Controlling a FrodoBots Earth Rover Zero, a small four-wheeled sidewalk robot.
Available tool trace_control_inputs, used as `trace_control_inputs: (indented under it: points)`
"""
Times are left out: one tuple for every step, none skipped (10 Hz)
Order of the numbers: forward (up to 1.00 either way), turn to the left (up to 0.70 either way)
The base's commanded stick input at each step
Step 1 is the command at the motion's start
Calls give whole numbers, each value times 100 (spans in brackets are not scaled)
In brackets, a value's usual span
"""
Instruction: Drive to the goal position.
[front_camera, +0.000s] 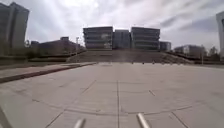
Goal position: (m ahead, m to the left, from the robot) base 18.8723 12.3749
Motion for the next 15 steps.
trace_control_inputs:
  points:
    - [100, 0]
    - [100, 0]
    - [100, 0]
    - [100, 0]
    - [100, 0]
    - [100, 0]
    - [100, 0]
    - [100, 0]
    - [100, 0]
    - [100, 0]
    - [100, 0]
    - [100, 0]
    - [100, 0]
    - [100, 0]
    - [100, 0]
